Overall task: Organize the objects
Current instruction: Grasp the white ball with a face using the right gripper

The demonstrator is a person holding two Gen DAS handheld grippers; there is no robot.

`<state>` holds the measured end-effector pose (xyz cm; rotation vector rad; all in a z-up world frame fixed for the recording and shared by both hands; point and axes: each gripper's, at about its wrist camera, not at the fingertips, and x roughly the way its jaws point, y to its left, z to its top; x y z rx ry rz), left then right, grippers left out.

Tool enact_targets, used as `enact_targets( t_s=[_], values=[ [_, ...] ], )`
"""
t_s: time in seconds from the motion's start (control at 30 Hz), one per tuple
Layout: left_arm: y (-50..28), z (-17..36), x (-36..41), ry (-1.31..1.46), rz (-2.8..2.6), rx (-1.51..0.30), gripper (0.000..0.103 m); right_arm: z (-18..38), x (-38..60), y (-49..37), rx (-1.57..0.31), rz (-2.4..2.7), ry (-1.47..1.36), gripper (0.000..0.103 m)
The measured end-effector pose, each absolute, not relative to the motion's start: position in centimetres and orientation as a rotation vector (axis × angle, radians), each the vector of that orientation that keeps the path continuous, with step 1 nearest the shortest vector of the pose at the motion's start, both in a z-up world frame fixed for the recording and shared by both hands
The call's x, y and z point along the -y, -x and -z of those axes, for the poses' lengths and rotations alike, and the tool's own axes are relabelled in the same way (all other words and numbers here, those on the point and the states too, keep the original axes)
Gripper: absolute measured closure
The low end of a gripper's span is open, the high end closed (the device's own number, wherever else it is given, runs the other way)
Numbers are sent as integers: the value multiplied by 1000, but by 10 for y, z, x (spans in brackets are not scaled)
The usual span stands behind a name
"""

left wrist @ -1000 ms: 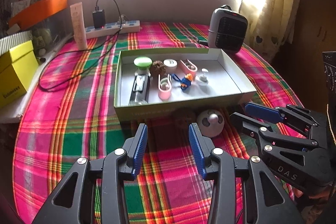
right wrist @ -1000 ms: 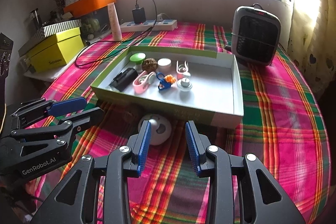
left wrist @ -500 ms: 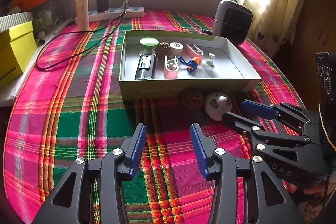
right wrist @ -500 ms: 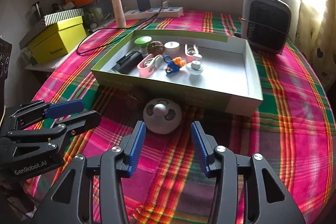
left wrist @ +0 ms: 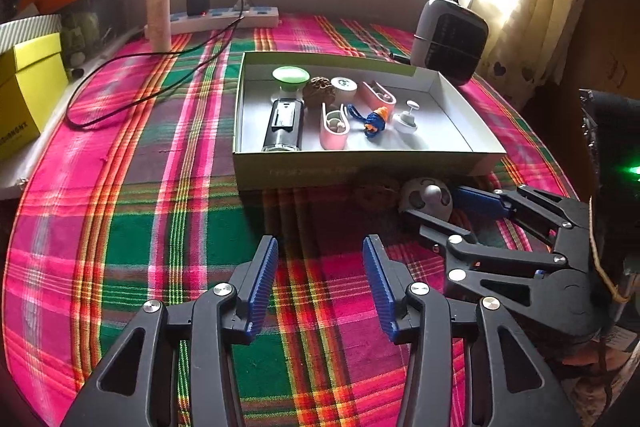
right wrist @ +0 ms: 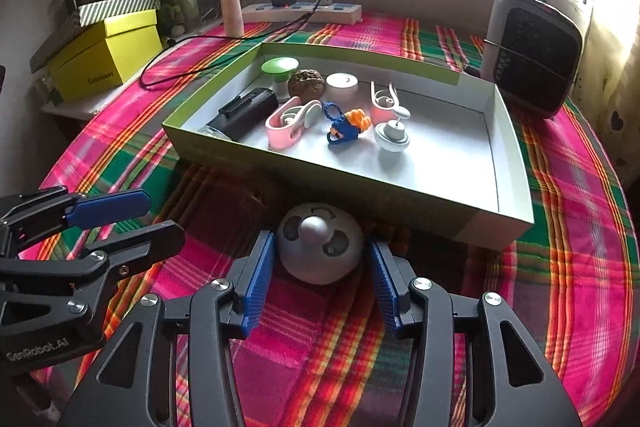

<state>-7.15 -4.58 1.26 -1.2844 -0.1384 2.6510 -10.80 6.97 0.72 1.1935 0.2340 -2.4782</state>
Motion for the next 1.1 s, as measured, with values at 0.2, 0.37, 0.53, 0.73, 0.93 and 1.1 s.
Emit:
enact_targets(
  t_s=[0.2, 0.37, 0.53, 0.73, 0.93, 1.1],
  values=[
    [76, -11, 46, 1290, -2642, 143, 60, -8, -73, 109, -221, 2482, -1192, 55],
    [79, -11, 43, 1292, -2627, 143, 60, -9, -77, 109, -209, 2490, -1191, 58],
    [83, -12, 38, 1280, -2605, 144, 60, -10, -84, 107, -187, 2501, -1188, 59],
    [89, -15, 28, 1268, -2594, 114, 60, -9, -89, 104, -180, 2500, -1195, 59],
    [98, -15, 19, 1274, -2573, 99, 60, -9, -99, 102, -171, 2510, -1202, 59],
    [104, -12, 9, 1284, -2568, 73, 60, -10, -105, 102, -151, 2519, -1204, 59]
  ],
)
